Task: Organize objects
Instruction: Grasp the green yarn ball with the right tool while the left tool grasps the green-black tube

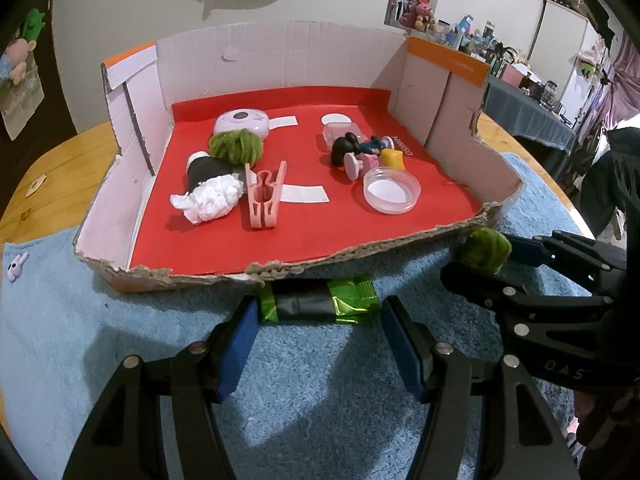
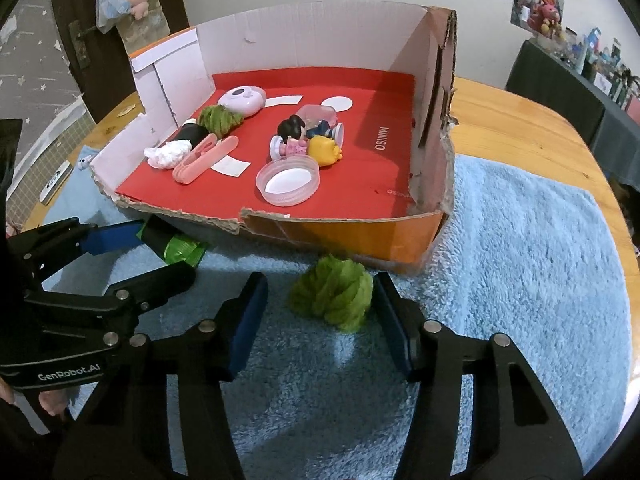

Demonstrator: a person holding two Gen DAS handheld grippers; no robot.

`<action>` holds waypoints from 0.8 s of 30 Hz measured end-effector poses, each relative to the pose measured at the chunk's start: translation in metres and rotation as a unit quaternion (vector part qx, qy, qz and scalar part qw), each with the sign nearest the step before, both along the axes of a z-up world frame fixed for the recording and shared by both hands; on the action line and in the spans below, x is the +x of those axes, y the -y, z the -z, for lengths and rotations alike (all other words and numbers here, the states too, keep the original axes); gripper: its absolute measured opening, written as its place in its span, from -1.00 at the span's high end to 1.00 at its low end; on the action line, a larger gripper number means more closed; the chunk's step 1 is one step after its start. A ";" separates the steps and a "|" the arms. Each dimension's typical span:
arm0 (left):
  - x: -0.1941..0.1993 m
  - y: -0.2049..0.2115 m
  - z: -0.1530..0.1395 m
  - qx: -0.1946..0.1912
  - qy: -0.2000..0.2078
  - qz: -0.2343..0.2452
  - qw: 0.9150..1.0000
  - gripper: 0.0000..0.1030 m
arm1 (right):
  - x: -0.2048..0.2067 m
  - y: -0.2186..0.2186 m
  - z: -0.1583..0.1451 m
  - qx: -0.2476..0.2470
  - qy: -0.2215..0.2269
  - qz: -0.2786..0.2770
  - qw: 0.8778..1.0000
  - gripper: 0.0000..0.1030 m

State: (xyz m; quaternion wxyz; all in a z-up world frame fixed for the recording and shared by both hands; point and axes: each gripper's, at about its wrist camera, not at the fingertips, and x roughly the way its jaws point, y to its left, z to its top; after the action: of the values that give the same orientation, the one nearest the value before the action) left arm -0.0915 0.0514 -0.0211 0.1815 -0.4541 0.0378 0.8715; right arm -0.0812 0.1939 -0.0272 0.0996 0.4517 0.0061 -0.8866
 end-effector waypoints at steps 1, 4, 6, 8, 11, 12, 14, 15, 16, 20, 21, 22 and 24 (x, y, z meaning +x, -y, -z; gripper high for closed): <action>0.000 0.000 0.000 0.001 0.000 0.000 1.000 -0.25 | 0.000 0.000 0.000 0.001 0.000 0.000 1.000 0.16; -0.001 0.001 0.001 0.006 0.000 0.000 1.000 -0.25 | 0.000 0.000 -0.001 0.003 0.000 0.000 1.000 0.32; -0.001 0.001 0.001 0.009 0.001 0.000 1.000 -0.24 | 0.001 -0.001 -0.002 0.002 -0.001 0.001 1.000 0.37; 0.000 0.002 0.000 0.013 0.001 0.001 1.000 -0.24 | 0.002 -0.001 -0.003 -0.001 -0.002 0.001 1.000 0.38; 0.002 0.002 -0.002 0.016 -0.001 0.004 1.000 -0.24 | 0.005 0.002 -0.005 -0.003 -0.002 -0.004 1.000 0.38; 0.003 0.002 -0.003 0.016 -0.002 0.004 1.000 -0.24 | 0.006 0.002 -0.006 -0.003 -0.003 -0.005 1.000 0.38; 0.005 0.003 -0.004 0.018 -0.004 0.005 1.000 -0.24 | 0.009 0.004 -0.008 -0.004 -0.005 -0.007 1.000 0.38; 0.006 0.004 -0.005 0.018 -0.005 0.005 1.000 -0.24 | 0.010 0.005 -0.009 -0.004 -0.006 -0.008 1.000 0.38; 0.008 0.004 -0.005 0.019 -0.006 0.004 1.000 -0.24 | 0.012 0.006 -0.010 -0.004 -0.007 -0.009 1.000 0.38; 0.014 0.009 -0.008 0.023 -0.009 0.001 1.000 -0.23 | 0.017 0.010 -0.013 -0.004 -0.010 -0.013 1.000 0.38; 0.016 0.010 -0.009 0.025 -0.010 0.001 1.000 -0.23 | 0.020 0.011 -0.015 -0.005 -0.011 -0.014 1.000 0.38; 0.018 0.011 -0.010 0.026 -0.011 0.000 1.000 -0.23 | 0.021 0.012 -0.016 -0.006 -0.013 -0.015 1.000 0.38; 0.021 0.013 -0.012 0.028 -0.015 0.000 0.999 -0.18 | 0.025 0.014 -0.019 -0.006 -0.016 -0.016 1.000 0.38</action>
State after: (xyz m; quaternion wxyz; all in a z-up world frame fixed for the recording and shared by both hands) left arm -0.0703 0.0382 -0.0087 0.1936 -0.4354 0.0158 0.8791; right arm -0.0566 0.1799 -0.0084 0.1167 0.4367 0.0099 -0.8920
